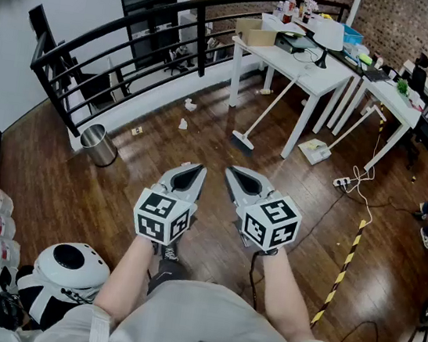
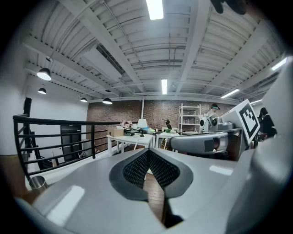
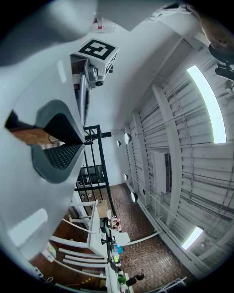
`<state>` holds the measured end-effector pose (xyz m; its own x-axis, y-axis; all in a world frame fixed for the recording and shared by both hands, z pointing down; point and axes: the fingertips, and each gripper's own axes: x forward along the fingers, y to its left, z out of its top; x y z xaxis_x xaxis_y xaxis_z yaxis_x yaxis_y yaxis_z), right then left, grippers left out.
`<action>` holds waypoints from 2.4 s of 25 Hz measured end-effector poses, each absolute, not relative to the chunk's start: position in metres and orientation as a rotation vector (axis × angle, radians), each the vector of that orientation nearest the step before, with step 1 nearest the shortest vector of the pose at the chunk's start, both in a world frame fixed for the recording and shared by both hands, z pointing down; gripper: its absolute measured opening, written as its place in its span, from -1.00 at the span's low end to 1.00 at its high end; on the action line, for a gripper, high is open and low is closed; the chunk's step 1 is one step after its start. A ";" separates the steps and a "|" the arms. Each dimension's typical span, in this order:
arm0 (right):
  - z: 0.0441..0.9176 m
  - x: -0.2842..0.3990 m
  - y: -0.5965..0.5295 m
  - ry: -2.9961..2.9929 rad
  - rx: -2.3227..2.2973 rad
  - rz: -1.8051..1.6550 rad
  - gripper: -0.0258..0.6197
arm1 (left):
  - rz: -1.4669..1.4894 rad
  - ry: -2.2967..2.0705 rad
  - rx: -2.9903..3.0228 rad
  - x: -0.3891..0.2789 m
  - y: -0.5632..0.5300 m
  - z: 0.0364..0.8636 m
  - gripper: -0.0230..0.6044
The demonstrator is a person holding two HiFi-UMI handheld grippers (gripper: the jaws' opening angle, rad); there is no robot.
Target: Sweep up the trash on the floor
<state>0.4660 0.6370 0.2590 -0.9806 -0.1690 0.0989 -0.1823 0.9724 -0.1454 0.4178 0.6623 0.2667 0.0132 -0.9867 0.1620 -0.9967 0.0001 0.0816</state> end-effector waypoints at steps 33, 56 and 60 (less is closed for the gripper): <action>0.279 0.325 0.273 -2.862 0.708 0.341 -0.92 | 0.082 -1.717 2.286 0.265 0.299 0.303 -0.90; 0.291 0.354 0.009 -2.901 0.581 0.382 -0.92 | 0.146 -1.791 2.216 0.302 0.049 0.316 -0.90; 0.302 0.352 -0.033 -2.897 0.530 0.386 -0.92 | 0.188 -1.824 2.169 0.302 0.007 0.326 -0.90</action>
<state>0.3521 -0.0328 0.3017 -0.9221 -0.3235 0.2124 -0.3678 0.9032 -0.2210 0.3020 0.0066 0.3257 0.1851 -0.9392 0.2892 -0.9784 -0.1486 0.1437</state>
